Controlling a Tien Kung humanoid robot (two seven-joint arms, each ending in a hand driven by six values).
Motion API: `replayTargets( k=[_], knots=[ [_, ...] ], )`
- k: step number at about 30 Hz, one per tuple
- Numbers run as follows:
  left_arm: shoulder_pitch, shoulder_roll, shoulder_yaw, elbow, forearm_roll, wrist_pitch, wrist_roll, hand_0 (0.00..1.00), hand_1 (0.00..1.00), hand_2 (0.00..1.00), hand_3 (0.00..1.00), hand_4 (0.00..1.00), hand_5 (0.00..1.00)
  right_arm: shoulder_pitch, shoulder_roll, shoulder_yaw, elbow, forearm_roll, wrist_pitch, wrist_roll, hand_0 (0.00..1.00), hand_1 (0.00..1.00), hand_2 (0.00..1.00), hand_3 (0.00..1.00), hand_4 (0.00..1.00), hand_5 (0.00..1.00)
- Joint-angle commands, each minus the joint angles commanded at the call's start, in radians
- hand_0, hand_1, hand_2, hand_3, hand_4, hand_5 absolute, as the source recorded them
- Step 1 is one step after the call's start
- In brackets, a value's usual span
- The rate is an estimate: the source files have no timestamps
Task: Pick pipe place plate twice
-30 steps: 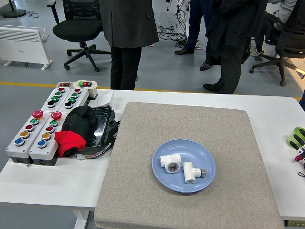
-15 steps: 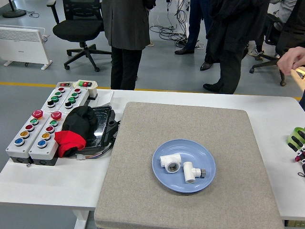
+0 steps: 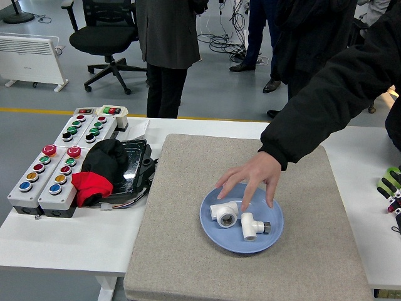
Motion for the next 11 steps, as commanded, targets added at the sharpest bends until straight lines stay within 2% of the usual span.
replayTargets(
  k=[11],
  knots=[
    [-0.003, 0.000, -0.002, 0.000, 0.003, -0.004, 0.001, 0.722, 0.748, 0.700, 0.649, 0.403, 0.998, 0.000, 0.001, 0.005, -0.001, 0.003, -0.002, 0.000, 0.790, 0.769, 0.826, 0.837, 0.607, 0.606]
  ],
)
